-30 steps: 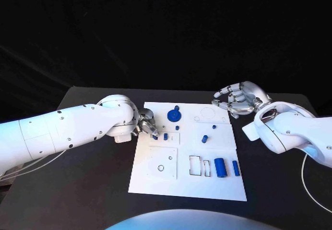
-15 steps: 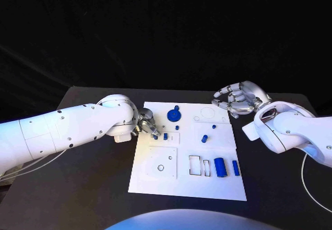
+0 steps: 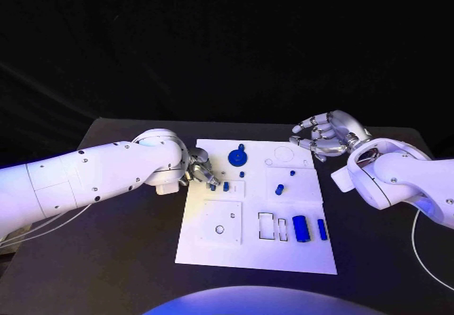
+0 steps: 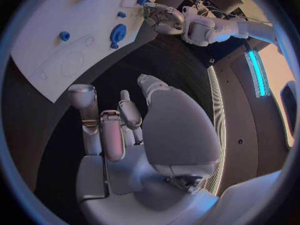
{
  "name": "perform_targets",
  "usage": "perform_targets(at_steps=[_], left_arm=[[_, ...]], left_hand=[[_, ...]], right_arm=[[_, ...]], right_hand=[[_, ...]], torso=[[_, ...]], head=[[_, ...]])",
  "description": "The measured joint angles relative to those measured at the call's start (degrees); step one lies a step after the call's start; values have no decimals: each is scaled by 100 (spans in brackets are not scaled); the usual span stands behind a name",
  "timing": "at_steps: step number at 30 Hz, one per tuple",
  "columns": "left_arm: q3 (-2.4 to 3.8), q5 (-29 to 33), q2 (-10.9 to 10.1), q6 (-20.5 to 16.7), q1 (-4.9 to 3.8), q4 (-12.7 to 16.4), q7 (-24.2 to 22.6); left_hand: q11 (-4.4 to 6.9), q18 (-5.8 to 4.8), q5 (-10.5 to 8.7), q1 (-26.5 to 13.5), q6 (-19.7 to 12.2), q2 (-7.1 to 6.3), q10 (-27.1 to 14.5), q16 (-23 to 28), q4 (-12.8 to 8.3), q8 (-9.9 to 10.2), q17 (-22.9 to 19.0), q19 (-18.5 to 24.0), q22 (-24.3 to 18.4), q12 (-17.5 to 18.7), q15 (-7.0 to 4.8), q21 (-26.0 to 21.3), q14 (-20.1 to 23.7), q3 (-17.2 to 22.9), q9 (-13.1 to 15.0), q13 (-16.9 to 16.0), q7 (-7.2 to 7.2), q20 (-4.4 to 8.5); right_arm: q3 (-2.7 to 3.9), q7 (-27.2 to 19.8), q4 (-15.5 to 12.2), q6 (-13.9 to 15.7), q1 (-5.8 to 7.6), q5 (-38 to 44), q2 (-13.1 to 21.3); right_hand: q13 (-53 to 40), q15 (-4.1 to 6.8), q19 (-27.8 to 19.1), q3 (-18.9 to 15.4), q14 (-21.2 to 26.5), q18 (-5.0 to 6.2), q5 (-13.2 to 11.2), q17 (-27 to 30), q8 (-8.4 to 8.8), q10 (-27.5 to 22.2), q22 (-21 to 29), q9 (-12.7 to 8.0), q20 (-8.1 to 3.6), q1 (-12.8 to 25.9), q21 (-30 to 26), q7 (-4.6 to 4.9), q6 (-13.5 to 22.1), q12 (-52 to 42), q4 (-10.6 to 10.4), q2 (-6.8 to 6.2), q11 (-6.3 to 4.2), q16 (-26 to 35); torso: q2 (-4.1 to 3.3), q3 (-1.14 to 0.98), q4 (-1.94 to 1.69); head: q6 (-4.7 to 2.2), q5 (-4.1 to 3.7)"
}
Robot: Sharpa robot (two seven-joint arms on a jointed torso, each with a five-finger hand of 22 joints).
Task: Assemble the parts on the task board
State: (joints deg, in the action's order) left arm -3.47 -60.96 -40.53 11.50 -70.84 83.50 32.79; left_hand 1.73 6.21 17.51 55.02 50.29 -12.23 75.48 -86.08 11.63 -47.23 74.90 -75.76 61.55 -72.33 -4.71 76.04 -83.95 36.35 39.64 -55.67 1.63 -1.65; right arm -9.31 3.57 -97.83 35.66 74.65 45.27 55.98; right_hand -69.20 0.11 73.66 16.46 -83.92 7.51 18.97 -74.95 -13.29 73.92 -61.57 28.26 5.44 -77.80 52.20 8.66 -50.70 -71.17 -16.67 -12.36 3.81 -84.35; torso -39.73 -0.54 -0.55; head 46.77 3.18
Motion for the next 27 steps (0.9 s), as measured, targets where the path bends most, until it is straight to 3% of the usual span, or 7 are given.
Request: perform_targets(at_steps=[9,27], left_arm=[[1,19,-6,22,1,-30,-9],[18,22,-100,14,14,29,-20]], left_hand=[[0,0,0,0,24,0,0,0,64,0,0,0,0,0,0,0,0,-127,-8,0,16,0],[-1,0,0,0,30,0,-1,0,467,1,0,0,1,0,0,-22,0,-720,-24,-40,9,0]], right_arm=[[0,0,-1,0,0,0,9],[0,-1,-3,0,0,0,16]], right_hand=[[5,0,0,0,0,1,0,1,0,0,6,-1,0,1,-22,0,0,0,0,-1,0,0],[5,0,0,0,0,0,0,2,0,0,7,-2,0,22,-22,0,0,0,0,-22,0,0]], torso=[[2,2,1],[3,5,0]], head=[[-3,2],[0,1]])
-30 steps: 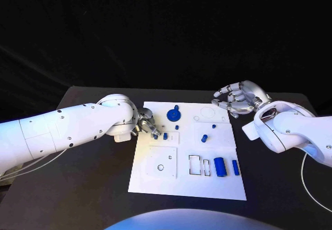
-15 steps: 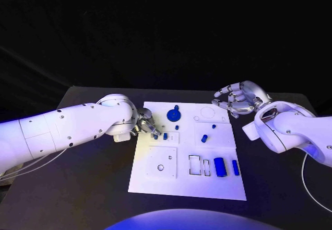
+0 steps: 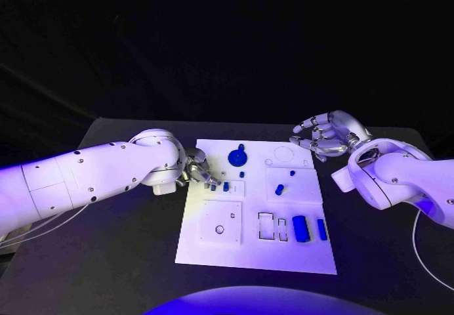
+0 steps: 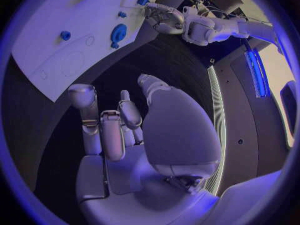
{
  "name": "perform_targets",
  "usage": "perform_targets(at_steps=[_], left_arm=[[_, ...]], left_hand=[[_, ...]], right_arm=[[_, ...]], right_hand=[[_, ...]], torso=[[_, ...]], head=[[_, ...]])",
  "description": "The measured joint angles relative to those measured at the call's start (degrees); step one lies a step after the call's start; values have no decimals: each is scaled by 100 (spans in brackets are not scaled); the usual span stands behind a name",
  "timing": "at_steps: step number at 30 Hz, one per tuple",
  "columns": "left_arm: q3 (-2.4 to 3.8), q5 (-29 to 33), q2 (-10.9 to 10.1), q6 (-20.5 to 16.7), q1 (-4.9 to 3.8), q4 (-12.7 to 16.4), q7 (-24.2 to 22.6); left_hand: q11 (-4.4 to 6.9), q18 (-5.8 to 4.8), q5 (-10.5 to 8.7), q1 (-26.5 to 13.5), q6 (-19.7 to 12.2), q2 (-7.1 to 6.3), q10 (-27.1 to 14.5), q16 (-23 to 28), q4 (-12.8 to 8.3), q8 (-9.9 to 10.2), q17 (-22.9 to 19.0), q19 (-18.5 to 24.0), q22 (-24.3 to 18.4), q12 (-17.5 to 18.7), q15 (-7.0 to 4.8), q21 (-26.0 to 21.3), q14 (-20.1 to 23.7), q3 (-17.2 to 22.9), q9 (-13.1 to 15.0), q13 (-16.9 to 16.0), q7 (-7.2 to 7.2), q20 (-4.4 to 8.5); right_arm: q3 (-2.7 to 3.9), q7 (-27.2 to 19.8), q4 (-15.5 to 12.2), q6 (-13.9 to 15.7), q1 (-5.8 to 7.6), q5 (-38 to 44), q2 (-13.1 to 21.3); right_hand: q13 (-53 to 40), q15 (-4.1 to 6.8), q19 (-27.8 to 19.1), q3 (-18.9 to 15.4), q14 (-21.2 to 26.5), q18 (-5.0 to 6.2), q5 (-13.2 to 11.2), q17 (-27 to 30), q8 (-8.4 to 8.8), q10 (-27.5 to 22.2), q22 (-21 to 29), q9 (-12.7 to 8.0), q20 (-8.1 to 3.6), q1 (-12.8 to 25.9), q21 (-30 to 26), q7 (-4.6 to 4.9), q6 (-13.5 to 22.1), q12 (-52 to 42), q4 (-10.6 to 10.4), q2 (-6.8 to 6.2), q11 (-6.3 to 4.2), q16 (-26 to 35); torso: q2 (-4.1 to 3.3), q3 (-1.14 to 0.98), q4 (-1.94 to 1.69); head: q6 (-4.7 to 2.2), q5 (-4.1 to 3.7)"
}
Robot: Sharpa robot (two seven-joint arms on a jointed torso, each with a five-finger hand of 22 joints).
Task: Assemble the parts on the task board
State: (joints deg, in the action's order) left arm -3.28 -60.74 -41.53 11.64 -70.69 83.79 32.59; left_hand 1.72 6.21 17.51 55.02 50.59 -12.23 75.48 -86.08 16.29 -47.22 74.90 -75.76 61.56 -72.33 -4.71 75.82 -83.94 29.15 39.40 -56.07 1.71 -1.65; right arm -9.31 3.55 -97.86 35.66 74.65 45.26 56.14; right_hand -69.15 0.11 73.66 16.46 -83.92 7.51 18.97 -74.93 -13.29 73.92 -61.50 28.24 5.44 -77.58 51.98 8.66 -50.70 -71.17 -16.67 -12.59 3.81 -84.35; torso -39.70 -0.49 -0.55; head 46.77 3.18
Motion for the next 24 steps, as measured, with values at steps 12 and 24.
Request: perform_targets(at_steps=[12,24], left_arm=[[202,27,-197,-330,3,254,-96],[225,509,-142,-1557,-11,297,-1291]], left_hand=[[-25,0,0,122,-161,36,-279,0,30,131,0,181,-374,243,0,-237,0,-240,-36,443,93,9],[-771,357,25,1389,-1663,-91,-2766,2137,13,711,-2869,1941,-3019,2010,668,-2477,1703,-744,-513,2628,816,-565]], right_arm=[[0,-5,7,0,-2,-1,-5],[0,-11,29,1,-5,-4,-14]], right_hand=[[0,0,0,0,0,0,0,1,0,0,0,5,0,0,0,-21,21,0,0,0,0,0],[8,0,0,0,0,0,0,2,0,0,12,4,0,1,-29,-21,21,0,0,0,0,0]], torso=[[3,1,0],[2,-3,-3]], head=[[-39,-1],[-74,-24]])
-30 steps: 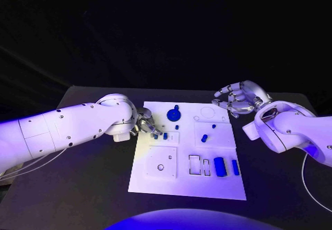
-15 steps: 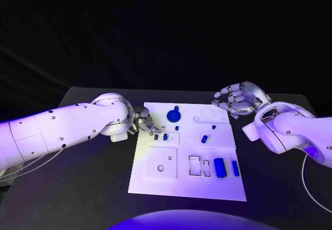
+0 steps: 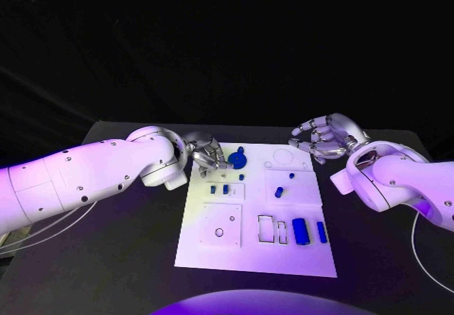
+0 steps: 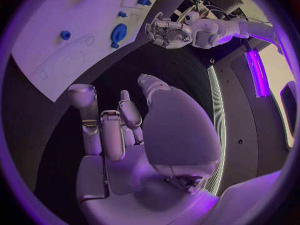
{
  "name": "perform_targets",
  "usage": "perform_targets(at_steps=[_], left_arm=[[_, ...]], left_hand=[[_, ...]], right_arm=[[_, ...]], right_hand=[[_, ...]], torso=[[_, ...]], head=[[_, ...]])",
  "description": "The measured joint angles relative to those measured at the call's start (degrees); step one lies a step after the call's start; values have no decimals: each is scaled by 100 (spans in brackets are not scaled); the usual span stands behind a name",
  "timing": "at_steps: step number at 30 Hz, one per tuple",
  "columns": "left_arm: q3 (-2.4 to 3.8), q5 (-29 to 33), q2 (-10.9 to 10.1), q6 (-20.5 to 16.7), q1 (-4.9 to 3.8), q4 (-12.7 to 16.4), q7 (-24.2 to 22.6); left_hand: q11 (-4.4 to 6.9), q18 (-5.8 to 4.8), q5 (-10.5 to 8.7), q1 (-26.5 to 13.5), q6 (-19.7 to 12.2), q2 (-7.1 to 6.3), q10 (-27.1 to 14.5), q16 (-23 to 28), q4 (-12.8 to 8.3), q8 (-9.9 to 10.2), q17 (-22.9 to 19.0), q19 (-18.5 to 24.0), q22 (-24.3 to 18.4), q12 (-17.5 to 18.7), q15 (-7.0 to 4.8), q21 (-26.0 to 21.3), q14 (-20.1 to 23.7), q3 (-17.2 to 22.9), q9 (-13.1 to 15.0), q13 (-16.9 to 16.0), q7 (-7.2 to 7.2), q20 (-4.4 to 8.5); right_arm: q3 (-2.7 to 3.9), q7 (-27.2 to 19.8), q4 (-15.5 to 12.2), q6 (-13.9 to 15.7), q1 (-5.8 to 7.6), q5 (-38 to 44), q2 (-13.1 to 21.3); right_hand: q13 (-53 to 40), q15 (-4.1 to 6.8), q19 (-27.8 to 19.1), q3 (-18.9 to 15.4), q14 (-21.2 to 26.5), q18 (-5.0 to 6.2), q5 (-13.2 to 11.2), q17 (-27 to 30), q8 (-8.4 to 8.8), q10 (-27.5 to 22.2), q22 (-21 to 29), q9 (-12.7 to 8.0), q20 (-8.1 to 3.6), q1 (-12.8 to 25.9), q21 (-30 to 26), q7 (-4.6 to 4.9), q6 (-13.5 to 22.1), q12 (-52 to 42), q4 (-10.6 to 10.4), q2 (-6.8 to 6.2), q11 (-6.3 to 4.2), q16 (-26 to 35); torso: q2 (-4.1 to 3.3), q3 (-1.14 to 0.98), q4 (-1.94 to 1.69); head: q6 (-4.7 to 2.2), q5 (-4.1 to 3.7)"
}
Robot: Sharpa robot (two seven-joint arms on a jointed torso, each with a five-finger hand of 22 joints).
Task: Assemble the parts on the task board
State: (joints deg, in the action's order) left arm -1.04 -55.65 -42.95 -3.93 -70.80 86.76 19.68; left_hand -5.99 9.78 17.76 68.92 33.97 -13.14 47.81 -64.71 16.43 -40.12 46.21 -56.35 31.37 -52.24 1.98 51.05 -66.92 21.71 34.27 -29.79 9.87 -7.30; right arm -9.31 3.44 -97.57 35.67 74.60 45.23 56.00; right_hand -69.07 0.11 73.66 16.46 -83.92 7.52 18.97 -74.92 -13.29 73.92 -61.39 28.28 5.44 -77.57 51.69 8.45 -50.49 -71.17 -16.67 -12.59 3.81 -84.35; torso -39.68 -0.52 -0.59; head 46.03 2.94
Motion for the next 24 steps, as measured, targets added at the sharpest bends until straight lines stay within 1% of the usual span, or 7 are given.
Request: perform_targets(at_steps=[3,6,10,12,15,20,24], left_arm=[[-82,-141,115,-226,1,-83,-343],[-198,-524,303,-493,12,-252,-801],[-317,-1183,527,-778,25,-445,-1390],[-352,-1491,602,-852,31,-506,-1596],[-395,-1992,707,-903,34,-605,-1842],[-440,-2626,839,-880,39,-756,-2026],[-462,-3004,937,-778,40,-854,-2091]], left_hand=[[-118,-1,-15,608,-101,-39,-340,378,2,90,-550,152,-242,445,119,-398,564,-49,-302,460,-16,-131],[-239,0,-113,806,-172,-41,-608,784,9,176,-934,387,-566,908,252,-943,1091,-313,-629,946,-28,-266],[-211,-1,-113,1356,-160,52,-594,910,-33,374,-1282,286,-831,1369,254,-1315,1165,-551,-1103,1507,-23,-272],[-188,0,-113,1580,-88,77,-570,898,-107,443,-1338,214,-841,1480,240,-1323,1151,-489,-1231,1636,-19,-241],[-175,0,-113,1855,172,31,-375,679,-254,643,-1378,113,-678,1673,158,-1071,1022,-289,-1517,1888,10,-162],[-127,-2,-113,1882,613,-46,-76,173,-377,962,-1373,137,-254,1898,116,-494,882,-37,-1893,2204,-9,-104],[-120,-1,-113,1798,745,-130,-5,-114,-410,1054,-1362,160,-80,1900,110,-263,813,6,-2015,2290,-28,-100]], right_arm=[[0,-2,10,0,0,-1,-4],[0,-8,14,1,0,-2,-11],[0,-17,18,1,-1,-3,-15],[0,-21,18,1,-2,-3,-15],[0,-28,17,1,-2,-5,-15],[0,-50,17,1,-3,-7,-16],[0,-78,19,5,-3,-8,-22]], right_hand=[[32,0,0,0,0,-1,0,0,0,0,30,0,0,53,-40,0,0,23,0,8,0,29],[249,3,-34,0,-2,0,0,0,-5,-194,110,0,-11,53,-166,-1,1,236,0,8,-9,78],[883,21,-258,30,-21,93,0,307,-45,-604,509,10,-19,53,-746,-2,52,834,19,8,-11,352],[1146,22,-311,67,-21,93,0,447,-56,-754,664,10,-22,53,-968,3,75,1079,14,8,-13,456],[1890,73,-523,115,30,223,0,910,-90,-1086,1151,18,-28,53,-1661,-5,115,1774,13,8,12,820],[2428,72,-544,189,121,223,0,1290,-135,-1255,1385,20,-31,53,-1999,-7,118,2255,21,8,17,1177],[2773,53,-615,268,470,223,0,2194,-156,-1367,1585,23,-1,49,-2302,10,152,2584,29,5,29,1994]], torso=[[0,0,-3],[-2,3,-1],[-9,10,5],[-10,11,9],[-13,7,13],[-14,0,15],[-10,-3,16]], head=[[-13,-16],[-32,-33],[-48,-51],[-55,-59],[-64,-68],[-59,-82],[-53,-96]])
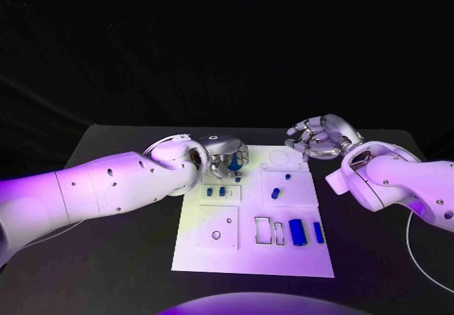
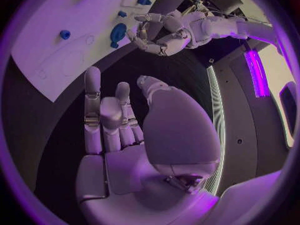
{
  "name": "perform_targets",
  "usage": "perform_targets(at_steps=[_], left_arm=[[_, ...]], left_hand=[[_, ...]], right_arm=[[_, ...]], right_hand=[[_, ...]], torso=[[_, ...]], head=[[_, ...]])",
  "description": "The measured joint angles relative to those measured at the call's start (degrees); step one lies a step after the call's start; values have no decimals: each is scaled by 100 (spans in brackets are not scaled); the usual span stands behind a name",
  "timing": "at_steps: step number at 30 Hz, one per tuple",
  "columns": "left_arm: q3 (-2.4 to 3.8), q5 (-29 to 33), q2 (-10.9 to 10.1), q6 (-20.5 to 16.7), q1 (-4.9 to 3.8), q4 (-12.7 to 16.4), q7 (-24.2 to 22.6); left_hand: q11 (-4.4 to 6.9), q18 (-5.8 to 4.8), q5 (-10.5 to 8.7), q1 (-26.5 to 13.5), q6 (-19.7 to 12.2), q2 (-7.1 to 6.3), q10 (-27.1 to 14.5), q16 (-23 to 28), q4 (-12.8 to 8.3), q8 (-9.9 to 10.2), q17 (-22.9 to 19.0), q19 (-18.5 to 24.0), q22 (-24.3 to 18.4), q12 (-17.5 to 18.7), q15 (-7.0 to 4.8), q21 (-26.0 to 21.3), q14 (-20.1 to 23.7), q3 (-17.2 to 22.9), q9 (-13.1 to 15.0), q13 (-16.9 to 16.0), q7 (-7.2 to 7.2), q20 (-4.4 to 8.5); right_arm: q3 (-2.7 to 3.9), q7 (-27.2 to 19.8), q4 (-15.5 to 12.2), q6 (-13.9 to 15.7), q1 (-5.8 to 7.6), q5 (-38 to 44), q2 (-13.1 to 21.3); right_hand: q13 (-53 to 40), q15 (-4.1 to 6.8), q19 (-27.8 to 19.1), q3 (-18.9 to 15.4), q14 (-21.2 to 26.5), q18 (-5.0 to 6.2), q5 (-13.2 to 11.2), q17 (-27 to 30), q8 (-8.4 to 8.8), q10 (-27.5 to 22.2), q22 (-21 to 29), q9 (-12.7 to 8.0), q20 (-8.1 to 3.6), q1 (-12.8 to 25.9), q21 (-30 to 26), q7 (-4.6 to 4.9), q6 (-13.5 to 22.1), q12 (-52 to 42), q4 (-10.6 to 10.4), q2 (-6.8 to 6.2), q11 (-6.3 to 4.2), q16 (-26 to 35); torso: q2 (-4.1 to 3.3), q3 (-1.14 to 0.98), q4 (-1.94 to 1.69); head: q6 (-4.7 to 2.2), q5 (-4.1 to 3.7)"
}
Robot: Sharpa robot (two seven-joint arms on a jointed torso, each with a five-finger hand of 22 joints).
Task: Assemble the parts on the task board
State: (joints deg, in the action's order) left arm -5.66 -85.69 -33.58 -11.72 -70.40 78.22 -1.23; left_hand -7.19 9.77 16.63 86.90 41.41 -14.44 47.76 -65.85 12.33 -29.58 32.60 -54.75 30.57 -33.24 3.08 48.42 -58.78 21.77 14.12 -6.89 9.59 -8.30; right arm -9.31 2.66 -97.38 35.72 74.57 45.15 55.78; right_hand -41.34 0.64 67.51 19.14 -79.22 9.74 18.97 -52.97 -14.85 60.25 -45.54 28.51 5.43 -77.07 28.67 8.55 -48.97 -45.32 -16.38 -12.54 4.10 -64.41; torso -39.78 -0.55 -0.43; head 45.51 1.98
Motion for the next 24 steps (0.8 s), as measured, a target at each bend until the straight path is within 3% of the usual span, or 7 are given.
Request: perform_targets(at_steps=[4,10,14,24], left_arm=[[-11,-251,82,174,0,-56,-19],[-18,-476,192,493,1,-144,-2],[-18,-563,241,668,1,-202,44],[-19,-675,342,936,3,-311,155]], left_hand=[[33,0,-23,-57,97,-46,72,-229,0,37,20,0,86,0,-9,125,-74,0,-55,20,-14,0],[35,0,-23,-159,187,-19,114,-510,42,72,163,0,169,0,-24,252,-253,-9,-102,39,-3,0],[32,0,-23,-165,234,-13,153,-647,41,75,328,-1,198,0,-29,301,-378,-10,-113,41,43,0],[74,0,-22,-145,397,7,234,-889,24,99,578,-45,292,0,-42,434,-553,102,-143,77,1,0]], right_arm=[[0,-26,3,12,0,-1,-4],[0,-50,3,37,0,-2,-7],[0,-59,-1,55,1,-3,-7],[0,-67,-10,84,1,-5,-8]], right_hand=[[344,-44,-63,42,300,0,0,871,-27,-63,237,0,39,13,-312,18,23,292,-7,-71,-4,940],[573,-74,-62,42,371,-1,0,1308,-26,-99,422,0,39,16,-527,18,40,434,-7,-74,0,1540],[659,-74,-62,42,371,-1,0,1370,-47,-100,498,-1,39,16,-594,36,59,467,-7,-74,1,1699],[705,-74,-61,42,371,-1,0,1370,-46,-120,537,-5,40,16,-622,35,60,488,-7,-74,21,1762]], torso=[[1,0,-1],[1,1,-1],[0,2,-3],[-3,7,-7]], head=[[1,-4],[4,-15],[5,-25],[32,-41]])
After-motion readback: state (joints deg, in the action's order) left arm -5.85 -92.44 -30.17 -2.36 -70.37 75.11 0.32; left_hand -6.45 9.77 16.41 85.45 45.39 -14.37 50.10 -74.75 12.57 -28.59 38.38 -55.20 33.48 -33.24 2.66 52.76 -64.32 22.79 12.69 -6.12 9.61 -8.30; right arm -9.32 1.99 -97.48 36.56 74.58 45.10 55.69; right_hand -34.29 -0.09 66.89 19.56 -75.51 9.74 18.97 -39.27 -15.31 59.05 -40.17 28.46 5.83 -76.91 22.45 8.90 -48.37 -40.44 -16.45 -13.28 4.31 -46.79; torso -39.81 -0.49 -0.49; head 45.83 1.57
